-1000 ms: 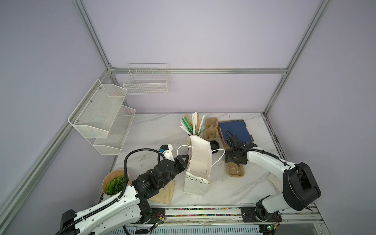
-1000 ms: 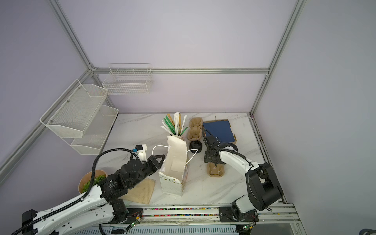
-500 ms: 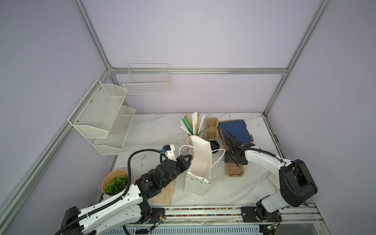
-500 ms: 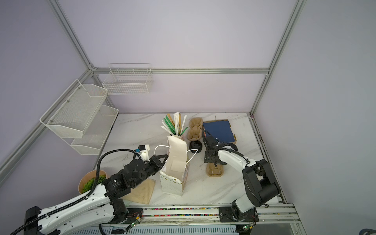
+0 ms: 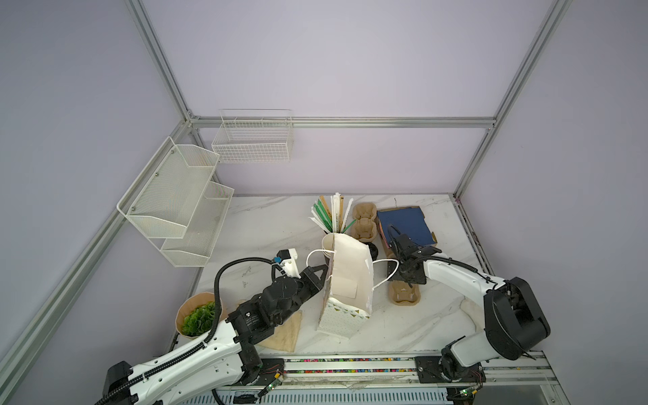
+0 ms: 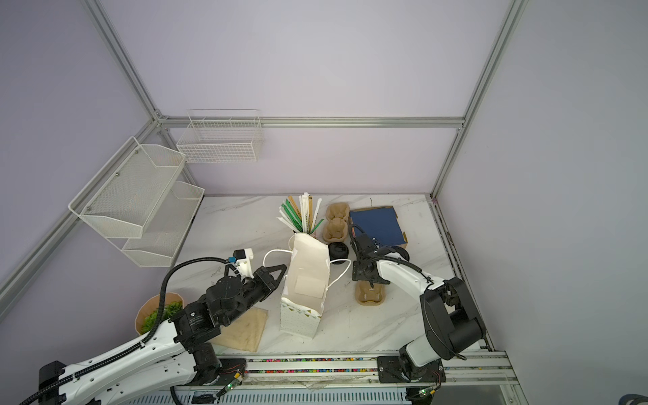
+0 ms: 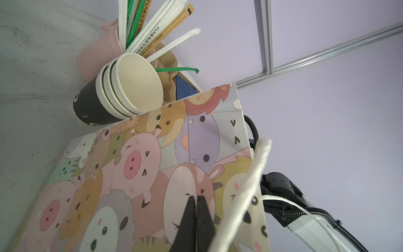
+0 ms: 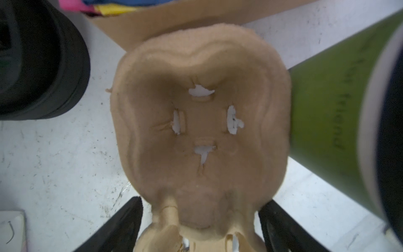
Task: Pack a coffee takeout order
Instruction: Place the takeout bag at the center of the table.
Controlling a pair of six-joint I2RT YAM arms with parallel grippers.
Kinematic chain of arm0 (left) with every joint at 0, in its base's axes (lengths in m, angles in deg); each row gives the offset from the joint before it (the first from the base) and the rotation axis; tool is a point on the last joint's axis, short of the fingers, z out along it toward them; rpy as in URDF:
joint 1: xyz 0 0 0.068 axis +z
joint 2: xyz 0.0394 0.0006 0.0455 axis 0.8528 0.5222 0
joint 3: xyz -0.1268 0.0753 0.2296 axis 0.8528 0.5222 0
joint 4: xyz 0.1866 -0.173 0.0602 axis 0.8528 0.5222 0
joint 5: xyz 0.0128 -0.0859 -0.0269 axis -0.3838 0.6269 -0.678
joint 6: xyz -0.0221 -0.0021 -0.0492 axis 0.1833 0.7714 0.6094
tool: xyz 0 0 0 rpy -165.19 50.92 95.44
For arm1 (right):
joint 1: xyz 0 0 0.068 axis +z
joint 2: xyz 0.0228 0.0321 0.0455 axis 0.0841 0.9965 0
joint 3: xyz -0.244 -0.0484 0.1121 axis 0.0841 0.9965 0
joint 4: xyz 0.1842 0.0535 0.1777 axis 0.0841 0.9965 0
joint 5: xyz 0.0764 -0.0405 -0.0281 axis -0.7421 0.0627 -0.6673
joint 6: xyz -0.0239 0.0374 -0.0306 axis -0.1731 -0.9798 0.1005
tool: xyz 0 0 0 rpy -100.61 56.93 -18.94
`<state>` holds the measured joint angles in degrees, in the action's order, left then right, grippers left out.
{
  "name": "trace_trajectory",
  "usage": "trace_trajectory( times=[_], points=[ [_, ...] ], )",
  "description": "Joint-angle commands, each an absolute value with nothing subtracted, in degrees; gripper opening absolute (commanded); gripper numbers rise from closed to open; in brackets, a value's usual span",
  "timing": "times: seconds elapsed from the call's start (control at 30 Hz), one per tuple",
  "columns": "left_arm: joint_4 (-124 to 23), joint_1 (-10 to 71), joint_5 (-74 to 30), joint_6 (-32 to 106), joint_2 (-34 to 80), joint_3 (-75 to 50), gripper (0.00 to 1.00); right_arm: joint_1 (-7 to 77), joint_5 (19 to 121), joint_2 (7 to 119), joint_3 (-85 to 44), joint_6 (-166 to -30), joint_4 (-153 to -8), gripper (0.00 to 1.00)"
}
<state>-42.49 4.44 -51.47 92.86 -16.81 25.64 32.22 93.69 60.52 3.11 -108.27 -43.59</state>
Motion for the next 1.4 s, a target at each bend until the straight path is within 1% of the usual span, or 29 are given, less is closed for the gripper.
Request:
trace_trajectory(
  times=[0.0,0.17,0.37,0.57,0.63,0.9,0.93,1.17,1.37],
  points=[
    [-42.9,4.2,-52.6,91.9,-17.2,28.3,0.00,32.3,93.7,59.2,3.8,-108.7,-44.0,0.87],
    [-44.5,4.2,-51.2,92.4,-16.1,28.8,0.00,32.4,93.4,59.0,4.7,-109.5,-44.8,0.87],
    [-43.9,4.2,-52.0,91.8,-17.1,28.9,0.00,32.4,93.3,59.4,5.6,-109.8,-45.4,0.87],
    [-42.1,4.2,-53.1,90.6,-18.2,28.1,0.00,32.4,97.3,59.1,1.1,-107.7,-41.6,0.88],
    [-42.3,4.2,-53.0,90.6,-17.9,28.1,0.00,32.4,97.1,58.9,0.5,-107.5,-41.3,0.89],
    [-42.9,4.2,-52.2,90.5,-17.4,27.9,0.01,32.4,96.2,63.1,1.8,-106.4,-42.4,0.89],
    [-42.9,4.2,-52.2,90.4,-17.6,27.9,0.03,32.4,95.8,63.5,1.8,-106.3,-42.4,0.89],
    [-42.6,4.2,-51.9,91.0,-18.8,28.6,0.13,32.4,95.7,63.6,1.7,-106.5,-42.2,0.87],
    [-42.6,4.2,-52.1,90.6,-19.9,28.6,0.32,32.4,91.3,59.6,3.9,-106.4,-45.1,0.85]
  ],
)
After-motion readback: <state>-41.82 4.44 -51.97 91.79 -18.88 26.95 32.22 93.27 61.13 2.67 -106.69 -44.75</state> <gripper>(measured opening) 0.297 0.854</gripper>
